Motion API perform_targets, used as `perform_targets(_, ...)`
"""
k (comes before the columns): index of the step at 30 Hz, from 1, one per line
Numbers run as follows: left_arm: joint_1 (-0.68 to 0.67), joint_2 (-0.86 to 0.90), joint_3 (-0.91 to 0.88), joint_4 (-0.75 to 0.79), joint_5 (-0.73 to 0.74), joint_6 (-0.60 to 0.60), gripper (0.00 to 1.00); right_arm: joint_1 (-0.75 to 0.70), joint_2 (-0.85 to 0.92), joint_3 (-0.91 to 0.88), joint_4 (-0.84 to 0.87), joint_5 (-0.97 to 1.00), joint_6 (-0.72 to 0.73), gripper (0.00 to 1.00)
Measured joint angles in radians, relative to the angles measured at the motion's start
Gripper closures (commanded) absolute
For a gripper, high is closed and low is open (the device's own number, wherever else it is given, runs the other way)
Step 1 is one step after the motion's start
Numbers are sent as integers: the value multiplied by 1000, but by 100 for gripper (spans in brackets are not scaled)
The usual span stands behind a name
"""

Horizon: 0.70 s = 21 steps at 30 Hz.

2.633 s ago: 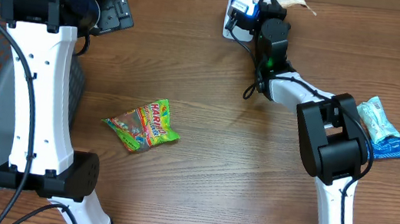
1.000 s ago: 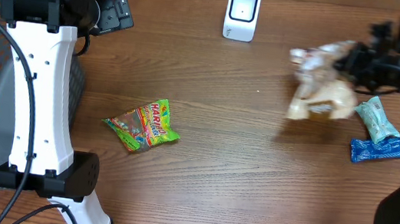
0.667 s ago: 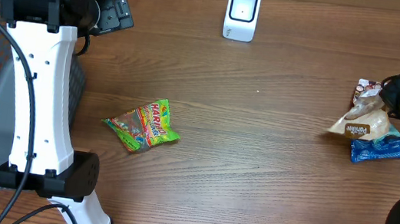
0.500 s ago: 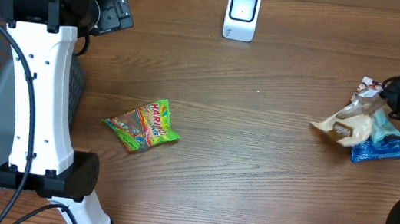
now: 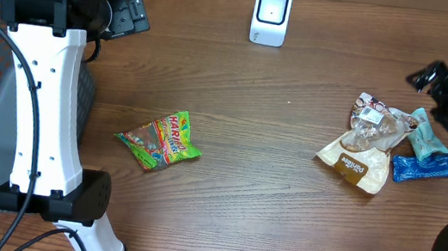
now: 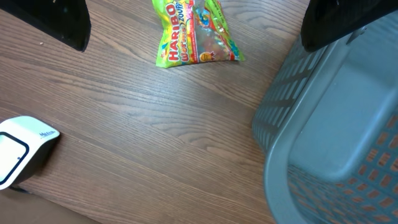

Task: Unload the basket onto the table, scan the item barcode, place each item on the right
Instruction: 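Carry the beige bag right and drop it beside the blue bar, then reach the right gripper to the Haribo bag and grasp it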

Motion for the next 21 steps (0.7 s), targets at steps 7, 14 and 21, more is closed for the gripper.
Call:
perform_targets(7,0,0,0,0,0,0,1,260,-25,24,8,-187,7,0)
perform_targets(14,0,0,0,0,0,0,0,599,68,12,90,-209,93,9)
perform_targets(21,0,0,0,0,0,0,0,895,260,7,211,-190,190,10)
